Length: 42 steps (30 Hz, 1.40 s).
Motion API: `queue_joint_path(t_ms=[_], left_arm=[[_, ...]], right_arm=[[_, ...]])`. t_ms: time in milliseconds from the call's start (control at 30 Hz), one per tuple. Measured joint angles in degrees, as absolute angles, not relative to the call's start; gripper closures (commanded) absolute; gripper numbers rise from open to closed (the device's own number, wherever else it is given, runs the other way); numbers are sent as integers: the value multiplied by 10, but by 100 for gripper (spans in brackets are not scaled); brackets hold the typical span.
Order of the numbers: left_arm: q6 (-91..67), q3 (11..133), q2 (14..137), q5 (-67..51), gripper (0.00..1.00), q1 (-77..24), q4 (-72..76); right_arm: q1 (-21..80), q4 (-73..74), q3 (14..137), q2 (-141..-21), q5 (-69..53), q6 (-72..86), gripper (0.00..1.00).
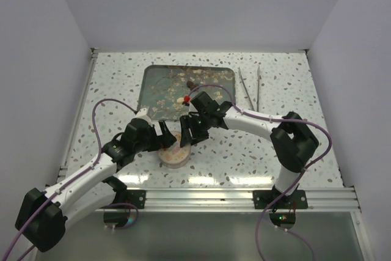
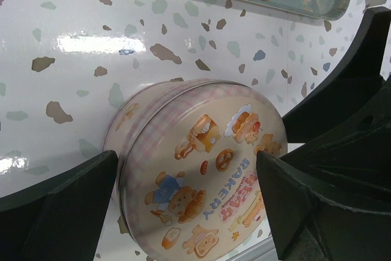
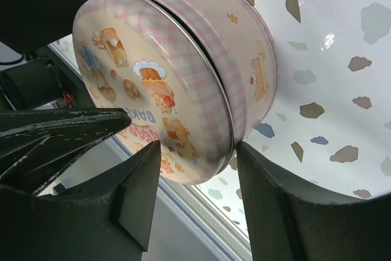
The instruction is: Pack the chocolate
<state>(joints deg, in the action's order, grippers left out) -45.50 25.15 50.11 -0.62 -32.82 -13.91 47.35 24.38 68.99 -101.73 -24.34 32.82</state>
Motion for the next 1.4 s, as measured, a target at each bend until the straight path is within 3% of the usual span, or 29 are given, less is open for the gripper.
queue_joint_path(t_ms=[500,1400], left_arm=[[-477,252,492,17,0,-332,-148],[-490,280,540,32,0,-335,-166]], right_arm=[[482,244,697,-1017,-231,319,36],[484,244,714,-1017,-198,295,32]])
